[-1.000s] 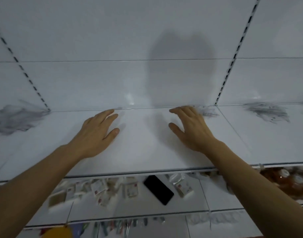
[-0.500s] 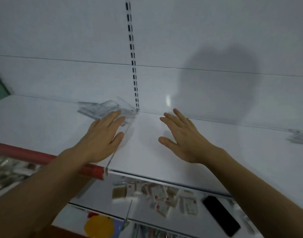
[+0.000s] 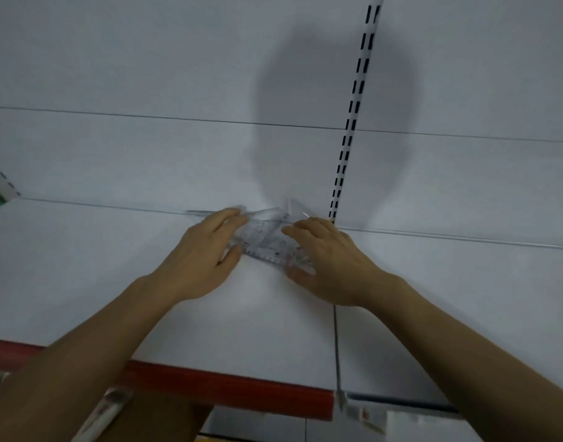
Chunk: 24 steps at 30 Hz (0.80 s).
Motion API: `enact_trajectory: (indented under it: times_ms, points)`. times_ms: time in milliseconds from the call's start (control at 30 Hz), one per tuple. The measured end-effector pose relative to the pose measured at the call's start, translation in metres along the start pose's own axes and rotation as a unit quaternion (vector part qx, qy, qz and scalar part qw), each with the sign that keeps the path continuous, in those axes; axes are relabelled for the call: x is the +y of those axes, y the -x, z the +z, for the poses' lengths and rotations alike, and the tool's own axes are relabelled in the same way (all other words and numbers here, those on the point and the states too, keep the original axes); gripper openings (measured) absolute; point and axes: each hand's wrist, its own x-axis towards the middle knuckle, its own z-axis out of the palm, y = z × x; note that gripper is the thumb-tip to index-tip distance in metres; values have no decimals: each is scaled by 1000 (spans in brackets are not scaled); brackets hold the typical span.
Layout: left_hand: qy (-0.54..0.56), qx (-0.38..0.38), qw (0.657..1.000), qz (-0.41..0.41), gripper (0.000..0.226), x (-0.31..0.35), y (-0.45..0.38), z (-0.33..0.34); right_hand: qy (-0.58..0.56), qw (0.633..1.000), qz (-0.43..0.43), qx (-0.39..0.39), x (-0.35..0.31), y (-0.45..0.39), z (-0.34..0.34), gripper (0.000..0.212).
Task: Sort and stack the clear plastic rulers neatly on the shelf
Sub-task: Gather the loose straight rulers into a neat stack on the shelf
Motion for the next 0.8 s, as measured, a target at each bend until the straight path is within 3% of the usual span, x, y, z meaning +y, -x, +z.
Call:
enact_trajectory:
  times_ms: [167, 367, 500, 667, 733, 800]
  points:
    - [84, 95, 991, 29, 41, -3, -16, 17, 24, 997, 4, 76, -3, -18, 22, 30]
    - [151, 146, 977, 21, 35, -8, -12, 14, -83, 962, -20, 258, 13, -10, 26, 20]
    - [195, 173, 965, 18, 37, -5, -9, 11, -308, 919, 105, 223, 12, -4, 10, 28]
    - [194, 129, 970, 61, 40, 14, -7, 13, -252, 942, 73, 207, -1, -7, 16, 23]
    - [199, 105, 973, 45, 29, 18, -8, 18, -247, 945, 48, 211, -8, -9, 22, 20]
    - [206, 125, 970, 18, 17, 16, -9, 21, -253, 937, 77, 227, -9, -13, 21, 21]
